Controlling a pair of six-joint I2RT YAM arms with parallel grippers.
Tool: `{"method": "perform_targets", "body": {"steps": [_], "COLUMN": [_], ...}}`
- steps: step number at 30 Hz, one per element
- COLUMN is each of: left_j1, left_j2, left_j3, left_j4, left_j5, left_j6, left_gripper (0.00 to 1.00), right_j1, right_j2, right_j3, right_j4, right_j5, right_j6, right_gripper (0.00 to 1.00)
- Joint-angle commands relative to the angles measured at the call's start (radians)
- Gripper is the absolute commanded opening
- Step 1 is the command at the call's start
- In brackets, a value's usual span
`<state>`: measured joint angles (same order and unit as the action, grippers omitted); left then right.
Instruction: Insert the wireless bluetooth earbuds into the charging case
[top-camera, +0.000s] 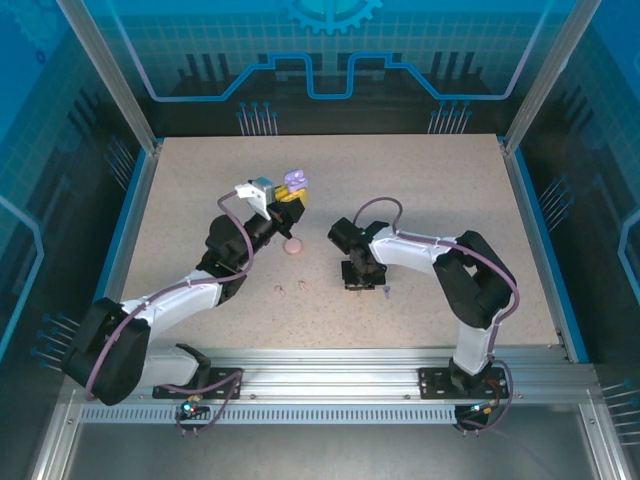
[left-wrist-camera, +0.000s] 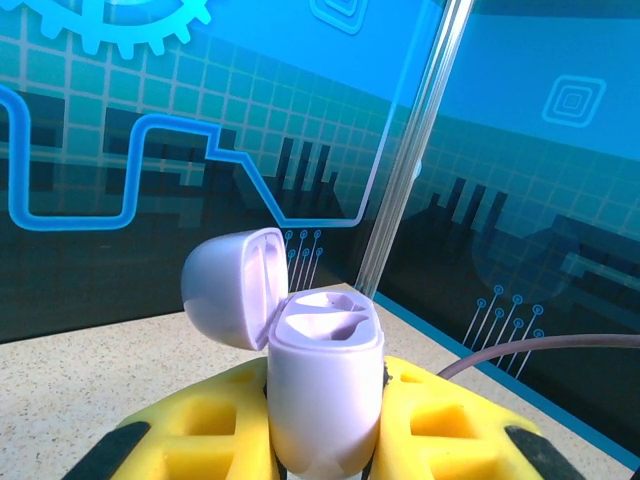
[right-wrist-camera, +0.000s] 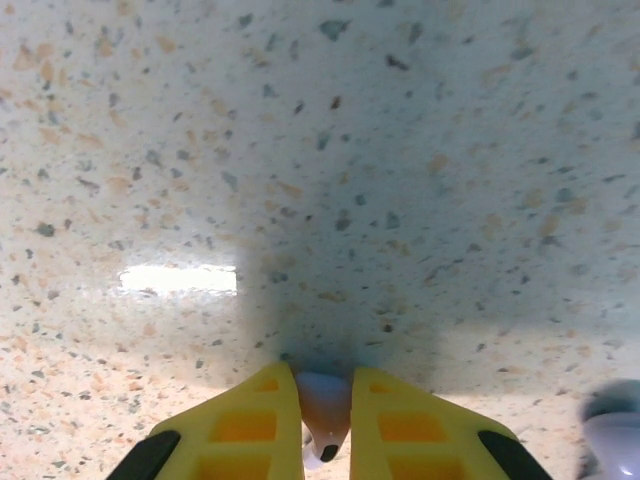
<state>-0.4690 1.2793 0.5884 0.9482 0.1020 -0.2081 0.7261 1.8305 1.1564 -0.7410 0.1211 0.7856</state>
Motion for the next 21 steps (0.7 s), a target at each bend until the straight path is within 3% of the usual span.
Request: {"method": "perform_targets", "body": {"steps": [1, 15, 21], "left_j1": [-0.010, -0.023, -0.033], "left_j2": [-0.009, -0.044, -0.075], "left_j3": [0.032, 0.060, 0.078], "left_j4": [0.038, 0.025, 0.025], "left_j5": [0.030, 0.138, 0.174], "left_j6": [0.021, 0.089, 0.177], "left_gripper": [0.00, 0.00, 0.00], "right_j1": [-0.017, -0.048, -0.094], "right_j2": [-0.077, -0.455, -0.605], "right_j3": [-0.024, -0.002, 0.061], "right_j4": [0.008, 0.000, 0.013], "right_j5": [0.040, 0.103, 0.105], "right_j6": [-0.006, -0.091, -0.178], "right_gripper": [0.12, 0.13, 0.14]}}
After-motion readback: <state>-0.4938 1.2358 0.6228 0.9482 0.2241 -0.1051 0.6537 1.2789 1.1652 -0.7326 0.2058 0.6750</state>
